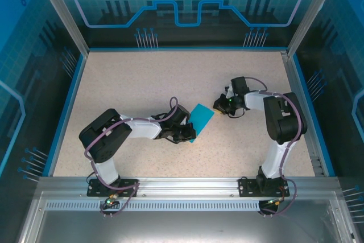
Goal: Fold a paper plane with a square sheet of paper (pick it up from the middle)
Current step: First fold in half a square sheet of paper at the center of the table.
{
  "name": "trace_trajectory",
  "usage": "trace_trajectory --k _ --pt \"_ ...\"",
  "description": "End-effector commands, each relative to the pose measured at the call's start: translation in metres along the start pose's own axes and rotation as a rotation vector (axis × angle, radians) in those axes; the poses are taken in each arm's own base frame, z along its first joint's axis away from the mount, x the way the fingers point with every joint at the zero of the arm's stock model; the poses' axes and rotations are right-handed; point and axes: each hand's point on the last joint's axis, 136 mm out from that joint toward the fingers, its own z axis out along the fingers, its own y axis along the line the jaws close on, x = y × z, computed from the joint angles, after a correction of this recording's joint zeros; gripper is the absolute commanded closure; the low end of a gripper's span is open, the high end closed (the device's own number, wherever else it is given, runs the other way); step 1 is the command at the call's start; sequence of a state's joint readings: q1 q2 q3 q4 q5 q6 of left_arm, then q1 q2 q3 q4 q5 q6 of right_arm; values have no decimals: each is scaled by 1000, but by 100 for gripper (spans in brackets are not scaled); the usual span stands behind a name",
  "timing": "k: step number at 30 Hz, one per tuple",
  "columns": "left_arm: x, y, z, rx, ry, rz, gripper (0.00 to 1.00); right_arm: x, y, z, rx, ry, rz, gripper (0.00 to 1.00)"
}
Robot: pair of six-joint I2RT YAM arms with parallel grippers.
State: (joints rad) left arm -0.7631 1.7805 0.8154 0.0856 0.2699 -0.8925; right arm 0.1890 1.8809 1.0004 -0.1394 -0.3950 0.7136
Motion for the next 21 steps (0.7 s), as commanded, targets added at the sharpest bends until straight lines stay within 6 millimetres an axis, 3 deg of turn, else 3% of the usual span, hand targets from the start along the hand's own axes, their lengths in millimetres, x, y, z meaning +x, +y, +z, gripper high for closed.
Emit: trace_trajectory --k 1,4,7,11,17,21 --pt "48 71 3 -244 165 -97 94 -24 6 -31 15 -152 -55 88" --pt "45 66 3 -233 157 -94 93 -2 24 -45 -38 -159 -101 87" --pt "42 60 3 -221 150 -88 93 37 31 -36 -85 -86 -122 87" --pt "35 51 0 -201 131 -70 94 72 42 -20 -100 -12 -154 86" --pt "29 40 -2 -174 115 -50 93 89 43 6 -92 55 -158 87" --pt "23 26 -5 -129 101 -30 93 93 31 16 -55 78 -140 87"
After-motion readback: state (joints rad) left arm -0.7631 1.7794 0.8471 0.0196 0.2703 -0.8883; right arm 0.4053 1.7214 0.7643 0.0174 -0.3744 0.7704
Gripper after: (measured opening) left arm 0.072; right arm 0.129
